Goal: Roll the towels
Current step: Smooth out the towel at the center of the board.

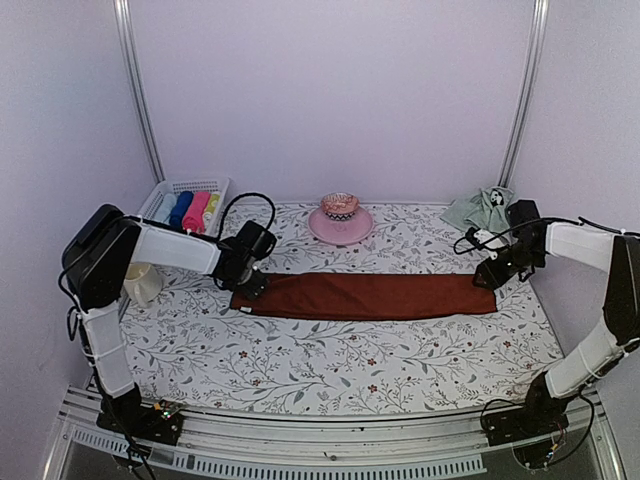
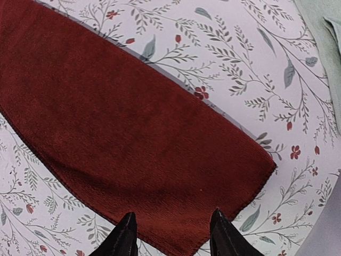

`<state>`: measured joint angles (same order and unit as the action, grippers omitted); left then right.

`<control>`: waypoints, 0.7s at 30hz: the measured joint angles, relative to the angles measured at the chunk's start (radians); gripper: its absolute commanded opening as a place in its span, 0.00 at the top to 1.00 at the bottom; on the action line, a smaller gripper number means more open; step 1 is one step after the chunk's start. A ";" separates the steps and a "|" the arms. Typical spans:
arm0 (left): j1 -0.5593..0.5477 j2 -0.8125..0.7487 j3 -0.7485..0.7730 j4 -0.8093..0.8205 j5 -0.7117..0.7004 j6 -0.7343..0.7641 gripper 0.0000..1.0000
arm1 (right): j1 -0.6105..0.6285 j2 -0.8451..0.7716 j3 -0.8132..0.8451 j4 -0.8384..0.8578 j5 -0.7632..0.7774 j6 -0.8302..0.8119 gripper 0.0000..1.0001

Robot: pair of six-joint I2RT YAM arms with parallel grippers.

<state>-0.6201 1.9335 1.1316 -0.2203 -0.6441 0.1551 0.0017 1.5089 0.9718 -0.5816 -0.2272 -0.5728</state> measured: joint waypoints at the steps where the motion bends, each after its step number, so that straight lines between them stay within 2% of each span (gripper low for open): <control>1: -0.005 -0.008 -0.005 -0.006 0.010 -0.003 0.03 | 0.016 0.000 -0.003 -0.001 -0.003 0.000 0.52; 10: -0.101 -0.138 -0.079 -0.084 0.101 -0.061 0.03 | 0.066 0.083 -0.020 -0.002 -0.006 0.022 0.52; 21: -0.124 -0.147 -0.097 -0.195 0.167 -0.104 0.03 | 0.070 0.147 -0.030 0.029 0.055 0.063 0.48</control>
<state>-0.7444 1.7863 1.0348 -0.4149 -0.4770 0.0513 0.0719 1.6562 0.9421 -0.5522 -0.1719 -0.5102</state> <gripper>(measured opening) 0.973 0.512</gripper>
